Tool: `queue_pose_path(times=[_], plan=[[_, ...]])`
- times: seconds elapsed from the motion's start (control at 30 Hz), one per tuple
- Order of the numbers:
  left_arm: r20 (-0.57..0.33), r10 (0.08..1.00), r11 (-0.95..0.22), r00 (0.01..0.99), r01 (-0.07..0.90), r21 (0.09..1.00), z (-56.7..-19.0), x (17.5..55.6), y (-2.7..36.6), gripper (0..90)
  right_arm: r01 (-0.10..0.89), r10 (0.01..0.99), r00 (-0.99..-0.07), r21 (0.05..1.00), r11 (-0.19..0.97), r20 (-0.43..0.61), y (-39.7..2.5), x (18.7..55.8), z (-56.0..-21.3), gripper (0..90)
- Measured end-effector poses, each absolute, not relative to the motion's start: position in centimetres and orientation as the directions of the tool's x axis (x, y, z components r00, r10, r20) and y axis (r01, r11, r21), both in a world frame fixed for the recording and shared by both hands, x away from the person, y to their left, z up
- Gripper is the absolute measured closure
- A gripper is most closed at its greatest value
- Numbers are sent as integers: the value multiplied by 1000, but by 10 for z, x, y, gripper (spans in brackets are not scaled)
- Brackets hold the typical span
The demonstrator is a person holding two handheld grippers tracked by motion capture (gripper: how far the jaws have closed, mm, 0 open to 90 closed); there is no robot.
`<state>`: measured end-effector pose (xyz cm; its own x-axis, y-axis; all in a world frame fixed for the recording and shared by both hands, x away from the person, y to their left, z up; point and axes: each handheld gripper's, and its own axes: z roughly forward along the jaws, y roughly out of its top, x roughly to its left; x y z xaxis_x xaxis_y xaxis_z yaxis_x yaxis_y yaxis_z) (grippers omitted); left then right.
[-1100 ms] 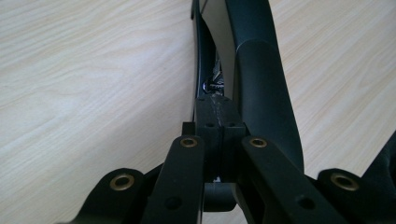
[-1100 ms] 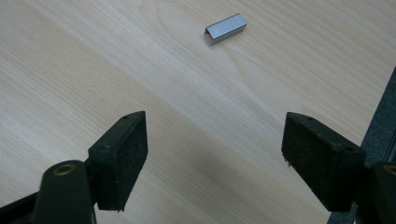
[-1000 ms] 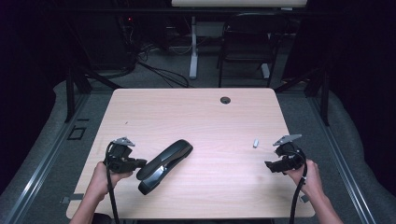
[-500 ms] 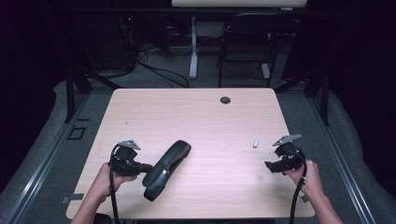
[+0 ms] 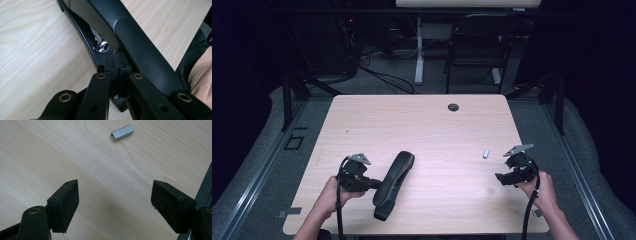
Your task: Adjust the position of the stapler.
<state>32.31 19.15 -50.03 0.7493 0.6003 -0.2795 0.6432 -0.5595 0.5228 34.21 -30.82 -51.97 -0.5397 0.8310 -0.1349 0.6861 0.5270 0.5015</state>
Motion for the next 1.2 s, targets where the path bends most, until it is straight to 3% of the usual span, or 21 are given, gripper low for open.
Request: queue_pose_path(times=[0.57, 1.2], plan=[[-298, 526, -595, 797, 595, 541, -511, 319, 165, 900, 684, 832, -536, 506, 525, -139, -306, 342, -520, 221], [-289, 508, -593, 811, 573, 566, -517, 321, 137, 899, 693, 842, -521, 507, 513, -140, -307, 342, -518, 222]])
